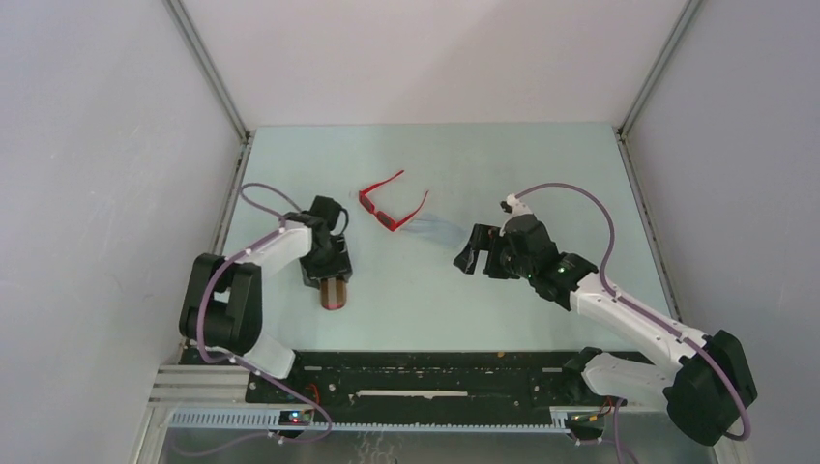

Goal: Organize the sunglasses

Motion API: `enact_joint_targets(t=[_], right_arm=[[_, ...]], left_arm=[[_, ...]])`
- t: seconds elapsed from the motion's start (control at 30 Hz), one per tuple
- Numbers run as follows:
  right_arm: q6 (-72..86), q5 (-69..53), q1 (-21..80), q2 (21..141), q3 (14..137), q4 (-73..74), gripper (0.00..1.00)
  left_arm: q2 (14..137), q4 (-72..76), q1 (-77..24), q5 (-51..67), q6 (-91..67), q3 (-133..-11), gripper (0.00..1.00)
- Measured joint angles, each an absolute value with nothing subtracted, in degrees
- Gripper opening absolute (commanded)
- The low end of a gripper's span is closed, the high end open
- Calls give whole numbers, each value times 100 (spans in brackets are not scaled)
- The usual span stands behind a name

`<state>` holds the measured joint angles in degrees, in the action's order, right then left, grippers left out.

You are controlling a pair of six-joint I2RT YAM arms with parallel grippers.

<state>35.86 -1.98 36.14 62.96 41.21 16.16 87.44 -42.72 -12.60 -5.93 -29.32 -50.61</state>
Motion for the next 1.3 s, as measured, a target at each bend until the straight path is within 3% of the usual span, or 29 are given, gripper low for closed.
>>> enact_joint_targets(t=[0.33, 0.67, 0.9, 1.03, 1.17, 1.3], right_arm=[[3618, 178, 3575, 6097, 3913, 1859, 100], [3645, 436, 3404, 5857, 3889, 2034, 100], [3938, -810, 2615, 5452, 3199, 1055, 100], [4425, -2154, 1774, 5358, 2488, -292, 100], [5083, -3260, 1387, 5629, 2185, -1765, 100], [5680, -3916, 1367, 5983, 2112, -3151, 100]], left_arm=[[9679, -3868, -3098, -185, -3503, -6200, 63], [9714, -2746, -3555, 1557, -3911, -6235, 60], [9408, -1568, -3524, 2847, -4021, -5957, 41], [9225, -545, -3450, 3483, -4458, -5706, 24], [9126, 517, -3240, 3852, -5089, -5507, 1], [9126, 1704, -2980, 4086, -5966, -5395, 0]])
